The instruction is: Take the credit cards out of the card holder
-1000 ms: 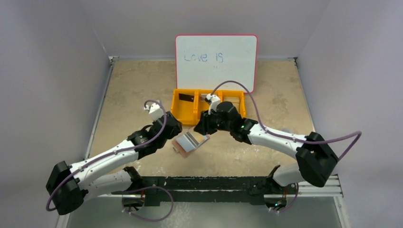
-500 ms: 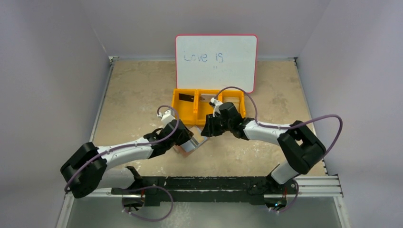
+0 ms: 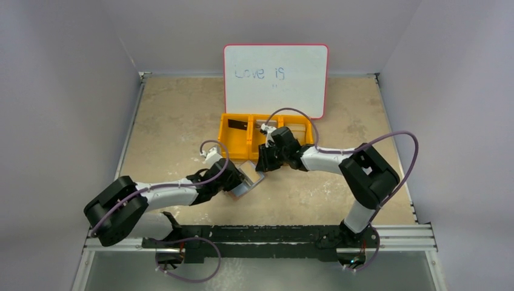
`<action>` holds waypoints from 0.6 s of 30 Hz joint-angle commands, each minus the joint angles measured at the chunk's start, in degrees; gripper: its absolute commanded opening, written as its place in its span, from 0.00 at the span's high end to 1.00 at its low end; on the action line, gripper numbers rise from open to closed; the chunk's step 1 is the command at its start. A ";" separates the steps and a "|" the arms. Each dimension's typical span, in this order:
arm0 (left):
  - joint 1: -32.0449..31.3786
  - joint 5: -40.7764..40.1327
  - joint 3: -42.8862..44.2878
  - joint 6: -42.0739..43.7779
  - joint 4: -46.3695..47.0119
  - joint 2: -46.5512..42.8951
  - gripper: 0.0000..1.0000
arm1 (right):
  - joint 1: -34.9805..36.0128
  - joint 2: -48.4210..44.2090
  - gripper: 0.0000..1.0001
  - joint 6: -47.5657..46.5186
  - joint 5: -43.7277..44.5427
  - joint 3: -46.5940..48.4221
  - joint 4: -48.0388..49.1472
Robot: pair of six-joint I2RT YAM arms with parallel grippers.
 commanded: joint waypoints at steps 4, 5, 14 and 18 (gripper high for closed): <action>-0.07 0.57 -2.52 -1.74 5.99 2.87 0.68 | 1.04 3.13 0.70 -4.86 2.51 3.36 -4.38; -0.07 0.76 -2.81 -1.84 7.19 3.35 0.68 | 1.28 3.51 0.71 -4.80 2.61 3.53 -4.64; -0.07 0.64 -3.36 -1.99 8.50 5.47 0.78 | 2.95 4.51 0.82 -2.82 2.32 1.77 -3.74; -0.06 0.16 -3.42 -1.70 8.46 5.37 0.82 | 3.79 4.47 0.82 -1.59 2.50 0.48 -3.03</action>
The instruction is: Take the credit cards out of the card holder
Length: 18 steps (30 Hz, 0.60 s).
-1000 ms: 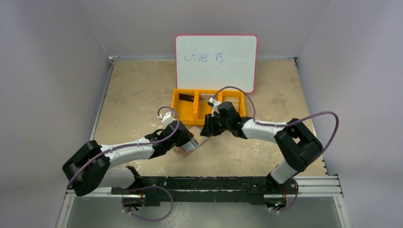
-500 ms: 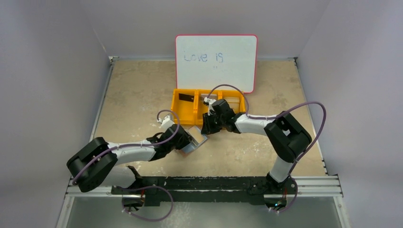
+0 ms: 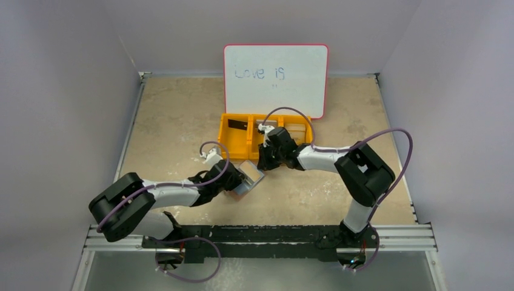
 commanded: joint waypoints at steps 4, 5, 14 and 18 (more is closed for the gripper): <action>-0.04 -0.18 -1.21 -0.74 -0.04 1.72 0.80 | 2.92 0.81 0.85 2.21 -1.82 -3.16 -0.60; -0.09 -0.21 -1.30 -0.82 0.04 1.36 0.78 | 3.03 0.65 0.86 2.19 -1.50 -3.22 -0.86; -0.09 -0.63 -1.49 0.86 -1.08 -1.77 0.71 | 4.81 -2.27 0.86 4.26 0.23 -5.09 -1.44; -0.09 -0.84 0.25 4.34 -6.15 -1.73 0.72 | 4.85 -6.37 0.86 5.25 1.50 -6.46 -0.11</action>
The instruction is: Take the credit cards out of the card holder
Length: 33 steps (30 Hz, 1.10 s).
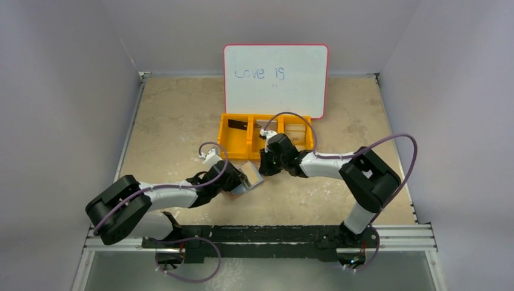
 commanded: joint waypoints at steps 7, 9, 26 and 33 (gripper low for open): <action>-0.08 -3.22 6.31 13.17 -17.04 -0.39 0.73 | 2.30 -9.44 0.77 6.70 0.46 -4.01 -5.25; -0.09 -3.73 7.77 14.74 -19.35 0.16 0.73 | 2.27 -11.81 0.72 7.73 1.21 -4.17 -5.01; -0.09 -1.99 6.19 12.44 -14.79 0.13 0.73 | 2.27 -1.65 0.72 8.76 -7.95 -0.87 3.18; -0.09 -1.99 5.99 12.27 -14.47 0.25 0.73 | 2.46 1.17 0.80 7.99 -4.05 0.85 -1.02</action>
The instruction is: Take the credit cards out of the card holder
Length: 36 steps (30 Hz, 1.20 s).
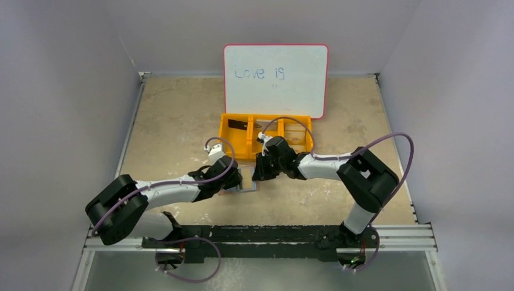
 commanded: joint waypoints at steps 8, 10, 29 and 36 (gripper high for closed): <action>-0.05 0.37 -3.52 -2.34 3.06 -0.27 0.68 | 2.78 5.78 0.86 -2.22 6.75 4.02 -7.06; -0.05 0.44 -5.33 -3.82 5.11 -0.86 0.66 | 3.09 6.40 0.87 -2.30 7.33 3.91 -7.32; 0.28 -1.97 -8.76 -5.63 5.69 -3.67 0.73 | 3.56 -2.03 0.72 1.05 8.47 3.87 -8.67; 0.28 -1.40 -8.10 -5.28 6.25 -2.40 0.74 | 3.55 -5.78 0.68 5.01 9.82 3.64 -8.00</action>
